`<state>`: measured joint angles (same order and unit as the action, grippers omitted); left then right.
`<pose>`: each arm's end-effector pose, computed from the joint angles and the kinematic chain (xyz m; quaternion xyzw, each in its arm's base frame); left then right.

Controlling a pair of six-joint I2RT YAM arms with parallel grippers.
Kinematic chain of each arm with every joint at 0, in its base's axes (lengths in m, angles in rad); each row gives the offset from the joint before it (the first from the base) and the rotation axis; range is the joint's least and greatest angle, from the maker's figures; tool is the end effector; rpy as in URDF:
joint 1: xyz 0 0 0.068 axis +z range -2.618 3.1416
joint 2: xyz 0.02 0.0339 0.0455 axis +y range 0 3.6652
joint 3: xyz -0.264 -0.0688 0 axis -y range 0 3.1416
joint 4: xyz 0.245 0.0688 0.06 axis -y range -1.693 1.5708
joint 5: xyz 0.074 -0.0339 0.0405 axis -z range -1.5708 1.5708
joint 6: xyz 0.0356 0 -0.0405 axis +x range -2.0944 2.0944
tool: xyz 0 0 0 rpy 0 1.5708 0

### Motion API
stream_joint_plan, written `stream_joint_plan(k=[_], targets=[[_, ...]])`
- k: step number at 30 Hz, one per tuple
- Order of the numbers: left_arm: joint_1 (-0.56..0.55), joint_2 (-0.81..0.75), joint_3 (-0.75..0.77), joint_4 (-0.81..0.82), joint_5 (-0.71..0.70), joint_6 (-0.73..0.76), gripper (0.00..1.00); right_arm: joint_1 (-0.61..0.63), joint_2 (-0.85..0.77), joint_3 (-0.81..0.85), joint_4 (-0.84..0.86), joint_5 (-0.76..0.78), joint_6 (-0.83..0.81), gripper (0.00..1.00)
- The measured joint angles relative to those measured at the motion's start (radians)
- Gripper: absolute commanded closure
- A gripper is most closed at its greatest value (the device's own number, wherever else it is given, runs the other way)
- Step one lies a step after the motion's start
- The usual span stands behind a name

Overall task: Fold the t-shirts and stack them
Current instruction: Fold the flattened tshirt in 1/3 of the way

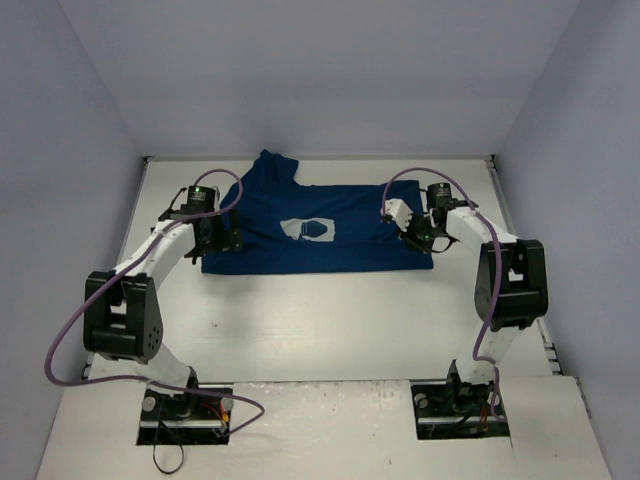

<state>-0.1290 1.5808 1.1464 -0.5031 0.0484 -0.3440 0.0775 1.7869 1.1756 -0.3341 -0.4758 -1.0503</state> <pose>0.3320 -0.0448 0.2405 -0.0944 0.9453 -0.0953 0.2972 0.3711 0.0452 0.1942 -0.5555 0.7428 0.0585 0.3691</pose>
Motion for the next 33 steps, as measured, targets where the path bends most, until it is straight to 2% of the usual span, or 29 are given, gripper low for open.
stream_joint_plan(k=[13,18,23,33], targets=[[-0.121,0.191,0.028,0.004,-0.127,-0.136,0.03,0.019,0.123,0.051,-0.003,0.035,-0.053,1.00],[-0.115,0.263,0.077,-0.001,-0.154,-0.185,0.03,0.045,0.124,0.053,-0.003,0.088,-0.059,1.00],[-0.093,0.244,0.044,0.015,-0.142,-0.228,0.03,0.054,0.122,0.051,-0.007,0.121,-0.068,1.00],[-0.078,0.059,-0.170,0.009,-0.094,-0.263,0.03,0.062,0.066,-0.016,-0.040,0.155,-0.114,1.00]])
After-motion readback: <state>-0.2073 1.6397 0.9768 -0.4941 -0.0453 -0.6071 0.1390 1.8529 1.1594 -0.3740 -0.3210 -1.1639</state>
